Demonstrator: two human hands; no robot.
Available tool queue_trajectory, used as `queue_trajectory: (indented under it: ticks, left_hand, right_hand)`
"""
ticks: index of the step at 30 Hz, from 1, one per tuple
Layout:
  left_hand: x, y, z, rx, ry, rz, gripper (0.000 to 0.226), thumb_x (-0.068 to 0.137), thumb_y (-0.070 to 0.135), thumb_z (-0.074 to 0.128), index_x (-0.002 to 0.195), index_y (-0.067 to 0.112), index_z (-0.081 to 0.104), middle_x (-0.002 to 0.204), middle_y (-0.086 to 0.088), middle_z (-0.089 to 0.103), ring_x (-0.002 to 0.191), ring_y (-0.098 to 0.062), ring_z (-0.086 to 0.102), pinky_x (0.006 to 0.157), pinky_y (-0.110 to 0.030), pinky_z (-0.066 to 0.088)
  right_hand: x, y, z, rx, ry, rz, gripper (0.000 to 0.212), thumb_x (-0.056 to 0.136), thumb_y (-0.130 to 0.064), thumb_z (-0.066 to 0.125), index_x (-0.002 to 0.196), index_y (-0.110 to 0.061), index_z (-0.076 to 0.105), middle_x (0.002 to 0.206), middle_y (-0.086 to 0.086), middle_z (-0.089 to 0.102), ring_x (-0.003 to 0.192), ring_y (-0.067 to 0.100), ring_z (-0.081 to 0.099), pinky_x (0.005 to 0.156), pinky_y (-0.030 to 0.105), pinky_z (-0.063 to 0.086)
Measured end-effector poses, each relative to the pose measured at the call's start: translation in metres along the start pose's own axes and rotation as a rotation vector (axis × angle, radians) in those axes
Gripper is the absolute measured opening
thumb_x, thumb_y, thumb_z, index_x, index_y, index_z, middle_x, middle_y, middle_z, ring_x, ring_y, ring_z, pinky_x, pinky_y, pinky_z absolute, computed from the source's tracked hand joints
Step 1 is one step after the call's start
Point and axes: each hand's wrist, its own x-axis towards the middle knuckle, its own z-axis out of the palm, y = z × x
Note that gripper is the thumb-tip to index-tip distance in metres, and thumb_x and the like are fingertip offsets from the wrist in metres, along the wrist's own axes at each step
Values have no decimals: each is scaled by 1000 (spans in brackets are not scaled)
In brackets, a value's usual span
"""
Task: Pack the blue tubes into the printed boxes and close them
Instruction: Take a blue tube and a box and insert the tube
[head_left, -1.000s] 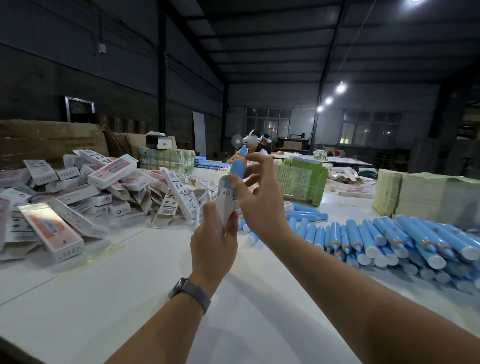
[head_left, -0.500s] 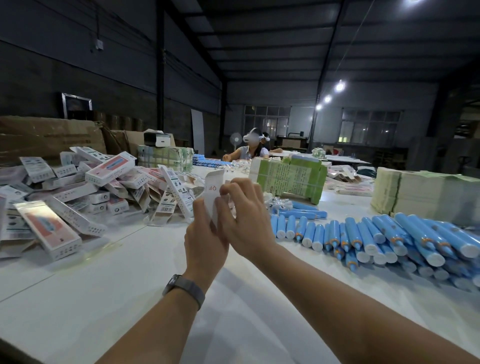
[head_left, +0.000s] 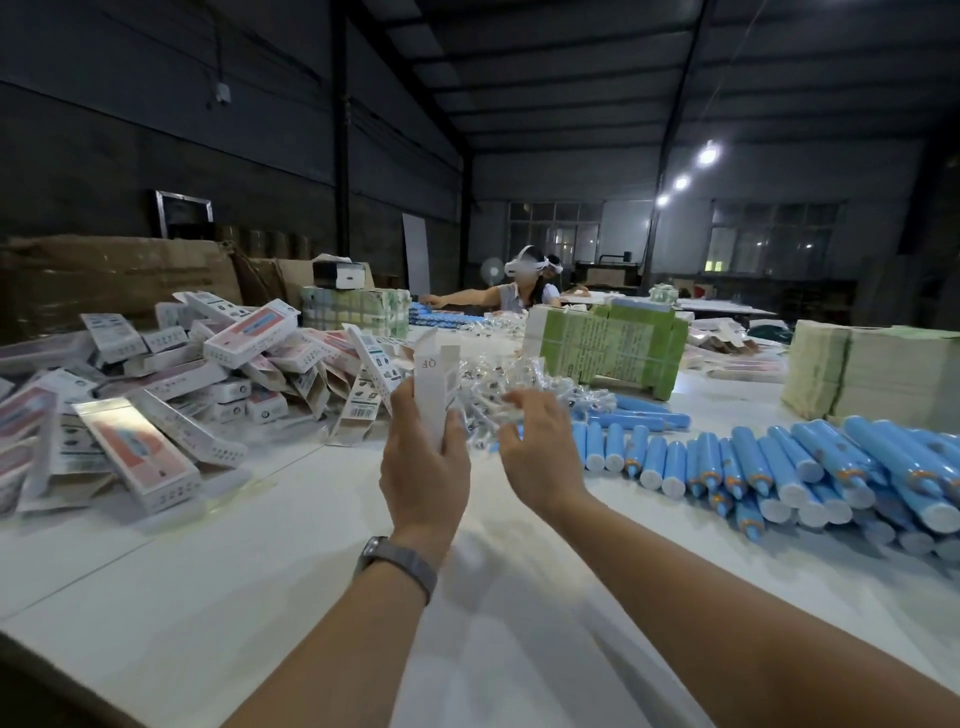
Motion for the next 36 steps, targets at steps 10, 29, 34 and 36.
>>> queue_trajectory:
  ticks: [10, 29, 34, 36]
  left_hand:
    - [6, -12, 0, -61, -18, -49, 45, 97, 20, 62, 122, 41, 31, 116, 6, 54, 96, -25, 56, 77, -37, 47]
    - [11, -22, 2, -60, -57, -20, 46, 98, 23, 60, 125, 44, 28, 129, -4, 61, 108, -25, 60, 83, -32, 47]
    - [11, -22, 0, -62, -72, -6, 45, 98, 24, 59, 124, 44, 28, 126, -3, 61, 104, -25, 61, 83, -38, 51]
    - [11, -22, 0, -63, -72, 4, 44, 98, 26, 59, 124, 44, 28, 125, -2, 61, 101, -22, 59, 82, -38, 51]
  right_hand:
    - [9, 42, 28, -790, -425, -166, 46, 96, -36, 42, 141, -25, 42, 149, 3, 39, 139, 30, 24, 109, 52, 24]
    - [69, 40, 80, -825, -562, 102, 39, 97, -23, 37, 133, -18, 53, 146, 7, 47, 142, 30, 26, 109, 62, 21]
    - [70, 40, 71, -914, -464, 41, 32, 96, -20, 41, 123, -20, 58, 135, 9, 56, 140, 32, 29, 105, 51, 32]
    - [68, 42, 66, -914, -377, -32, 26, 94, -20, 46, 115, -19, 61, 123, 8, 61, 131, 30, 40, 99, 45, 37]
